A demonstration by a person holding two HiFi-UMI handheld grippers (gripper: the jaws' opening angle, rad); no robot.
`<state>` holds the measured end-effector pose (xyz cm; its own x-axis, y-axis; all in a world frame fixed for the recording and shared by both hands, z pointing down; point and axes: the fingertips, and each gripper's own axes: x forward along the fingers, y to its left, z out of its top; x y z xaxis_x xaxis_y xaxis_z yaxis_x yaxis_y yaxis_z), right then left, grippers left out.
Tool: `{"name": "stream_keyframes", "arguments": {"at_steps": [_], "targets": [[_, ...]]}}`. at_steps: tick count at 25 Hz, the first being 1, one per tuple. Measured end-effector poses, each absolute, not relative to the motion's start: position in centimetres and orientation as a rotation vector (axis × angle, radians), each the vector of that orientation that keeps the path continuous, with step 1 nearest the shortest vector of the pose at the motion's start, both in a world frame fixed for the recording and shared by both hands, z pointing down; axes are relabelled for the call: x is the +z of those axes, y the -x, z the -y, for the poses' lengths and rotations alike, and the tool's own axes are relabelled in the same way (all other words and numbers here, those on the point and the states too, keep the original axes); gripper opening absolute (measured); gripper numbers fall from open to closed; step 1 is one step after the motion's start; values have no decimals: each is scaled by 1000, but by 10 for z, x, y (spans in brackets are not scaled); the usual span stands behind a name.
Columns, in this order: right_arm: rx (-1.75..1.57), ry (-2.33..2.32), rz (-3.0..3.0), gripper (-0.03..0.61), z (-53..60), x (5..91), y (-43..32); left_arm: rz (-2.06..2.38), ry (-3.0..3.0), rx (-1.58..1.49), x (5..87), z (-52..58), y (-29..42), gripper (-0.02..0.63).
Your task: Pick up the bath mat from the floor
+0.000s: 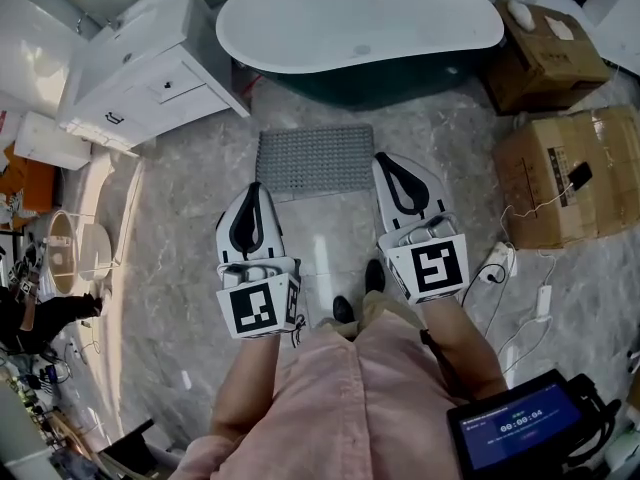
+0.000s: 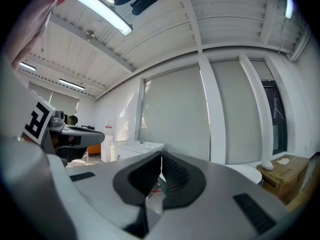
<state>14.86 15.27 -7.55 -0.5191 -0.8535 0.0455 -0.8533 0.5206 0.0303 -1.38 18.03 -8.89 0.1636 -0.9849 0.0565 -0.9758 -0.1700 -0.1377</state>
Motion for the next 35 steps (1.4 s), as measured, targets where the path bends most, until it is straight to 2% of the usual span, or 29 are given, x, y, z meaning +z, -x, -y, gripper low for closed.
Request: {"name": "stream_keyframes", "arguments": {"at_steps": [5,10,13,27,35], "targets": [[-16,-1506,2717,18,-148,-82,-140,-1984,2315,-189,-100,-179,21,25],[-16,-1464,2757,18,-111,-78,-173,-2008,2268,-194,-101,-146,-14,25],[-28,-1441,2772,18,-100,-81,-171,-2029,2244,-190,-103,-138,-12,25],[-85,-1483,2717,18,-59,-82,-126,-2023,2263,-131,-100,-92,50,25],[-57,-1588,2629,18,-12,-78,-84,-1992,2314,-105,-99,-38,115,25]]}}
